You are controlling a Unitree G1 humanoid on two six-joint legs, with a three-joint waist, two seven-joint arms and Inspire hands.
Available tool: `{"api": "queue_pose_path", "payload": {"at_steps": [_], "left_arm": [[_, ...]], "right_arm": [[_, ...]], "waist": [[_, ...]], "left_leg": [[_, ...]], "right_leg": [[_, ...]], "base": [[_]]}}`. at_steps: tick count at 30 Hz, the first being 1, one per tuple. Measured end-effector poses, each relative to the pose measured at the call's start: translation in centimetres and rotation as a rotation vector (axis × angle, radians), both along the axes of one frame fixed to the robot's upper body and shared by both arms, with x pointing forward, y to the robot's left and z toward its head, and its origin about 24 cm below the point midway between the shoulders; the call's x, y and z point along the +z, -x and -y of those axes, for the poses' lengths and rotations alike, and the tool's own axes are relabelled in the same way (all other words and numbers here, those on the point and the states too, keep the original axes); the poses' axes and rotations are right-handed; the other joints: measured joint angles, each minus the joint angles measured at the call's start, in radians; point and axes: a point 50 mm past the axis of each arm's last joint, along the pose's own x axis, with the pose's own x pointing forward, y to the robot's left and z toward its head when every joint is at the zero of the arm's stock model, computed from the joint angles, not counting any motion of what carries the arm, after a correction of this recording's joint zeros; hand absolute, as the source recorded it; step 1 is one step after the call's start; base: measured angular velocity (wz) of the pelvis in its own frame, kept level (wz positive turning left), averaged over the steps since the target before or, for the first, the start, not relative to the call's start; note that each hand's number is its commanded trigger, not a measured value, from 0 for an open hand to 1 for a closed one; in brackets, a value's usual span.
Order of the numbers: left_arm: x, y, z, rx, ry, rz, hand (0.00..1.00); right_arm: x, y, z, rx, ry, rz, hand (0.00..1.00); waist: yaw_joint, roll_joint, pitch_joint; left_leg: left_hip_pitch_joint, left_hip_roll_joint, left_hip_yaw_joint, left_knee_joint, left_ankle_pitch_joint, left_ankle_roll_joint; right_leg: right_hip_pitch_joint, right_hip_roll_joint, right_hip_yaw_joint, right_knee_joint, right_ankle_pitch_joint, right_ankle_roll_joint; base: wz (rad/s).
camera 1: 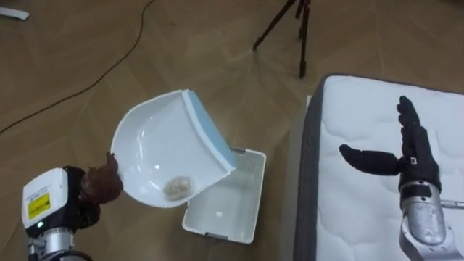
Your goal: Clean bed
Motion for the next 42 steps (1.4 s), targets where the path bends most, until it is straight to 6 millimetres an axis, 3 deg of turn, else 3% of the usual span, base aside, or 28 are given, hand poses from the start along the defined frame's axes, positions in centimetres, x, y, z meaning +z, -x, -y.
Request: {"api": "queue_pose_path", "payload": {"at_steps": [4,6,8,14,18,20,24,27,29,35,38,42], "left_arm": [[1.3,-1.9,-2.0,-0.027,-0.091,-0.019,1.00],[2.7,-2.8,-3.2,-0.052,-0.160,-0.015,1.00],[3.5,-3.5,-3.9,-0.073,-0.207,-0.021,1.00],[3.8,-4.4,-4.4,-0.097,-0.248,-0.087,1.00],[4.0,-4.7,-4.7,-0.084,-0.258,-0.127,1.00],[4.4,-5.1,-5.1,-0.081,-0.281,-0.158,1.00],[5.2,-5.7,-5.6,-0.089,-0.329,-0.180,1.00],[5.1,-5.7,-5.6,-0.099,-0.364,-0.209,1.00],[5.1,-5.7,-5.7,-0.111,-0.376,-0.237,1.00],[5.0,-5.7,-6.0,-0.112,-0.401,-0.304,1.00],[4.6,-5.6,-5.7,-0.134,-0.399,-0.348,1.00],[4.3,-5.5,-5.6,-0.145,-0.392,-0.378,1.00]], "right_arm": [[-1.1,0.0,-0.6,0.050,0.034,-0.063,0.00],[-0.7,-0.8,-0.8,0.067,0.073,-0.047,0.00],[-1.1,-1.3,-1.2,0.080,0.078,-0.065,0.00],[-2.3,-1.5,-2.5,0.152,0.128,-0.125,0.00],[-2.8,-1.3,-2.1,0.156,0.164,-0.160,0.00],[-2.9,-1.2,-2.0,0.151,0.165,-0.165,0.00],[-2.7,-1.5,-1.9,0.145,0.162,-0.156,0.00],[-2.7,-1.3,-1.7,0.141,0.163,-0.161,0.00],[-2.5,-1.6,-1.8,0.148,0.168,-0.149,0.00],[-2.0,-2.0,-2.1,0.173,0.180,-0.123,0.00],[-1.7,-2.2,-2.4,0.184,0.179,-0.106,0.00],[-1.4,-2.4,-2.7,0.205,0.200,-0.091,0.00]], "waist": [[-0.006,0.014,0.0073],[-0.032,0.043,0.0216],[-0.041,0.058,0.0265],[-0.076,0.110,0.0262],[-0.080,0.116,0.0266],[-0.099,0.123,0.0260],[-0.119,0.129,0.0272],[-0.142,0.146,0.0282],[-0.154,0.166,0.0274],[-0.181,0.199,0.0269],[-0.184,0.203,0.0270],[-0.209,0.222,0.0275]], "left_leg": [[-0.046,-0.003,-0.010,0.013,0.000,0.000],[-0.101,-0.003,-0.009,0.037,0.000,0.001],[-0.127,-0.007,-0.009,0.045,0.003,0.005],[-0.165,-0.030,-0.003,0.041,0.013,0.022],[-0.192,-0.039,0.015,0.051,0.017,0.028],[-0.218,-0.049,0.015,0.063,0.017,0.028],[-0.256,-0.066,0.022,0.077,0.019,0.032],[-0.266,-0.084,0.026,0.082,0.020,0.034],[-0.272,-0.085,0.033,0.083,0.020,0.034],[-0.270,-0.087,0.053,0.079,0.020,0.034],[-0.271,-0.089,0.077,0.080,0.019,0.033],[-0.271,-0.096,0.082,0.084,0.021,0.031]], "right_leg": [[-0.038,-0.003,-0.009,0.005,0.000,0.000],[-0.086,-0.004,-0.022,0.022,0.000,0.000],[-0.116,-0.013,-0.025,0.042,-0.003,0.005],[-0.187,-0.054,-0.048,0.114,-0.018,0.018],[-0.239,-0.077,-0.053,0.162,-0.027,0.023],[-0.268,-0.096,-0.077,0.190,-0.039,0.022],[-0.326,-0.122,-0.074,0.251,-0.059,0.023],[-0.356,-0.139,-0.052,0.297,-0.079,0.025],[-0.367,-0.138,-0.020,0.307,-0.084,0.027],[-0.382,-0.139,-0.001,0.341,-0.101,0.021],[-0.404,-0.141,0.034,0.371,-0.114,0.021],[-0.411,-0.159,0.034,0.393,-0.130,0.014]], "base": [[0.08],[0.10],[0.05],[0.02],[-0.08],[0.07],[0.03],[0.09],[0.02],[-0.04],[-0.12],[0.02]]}}
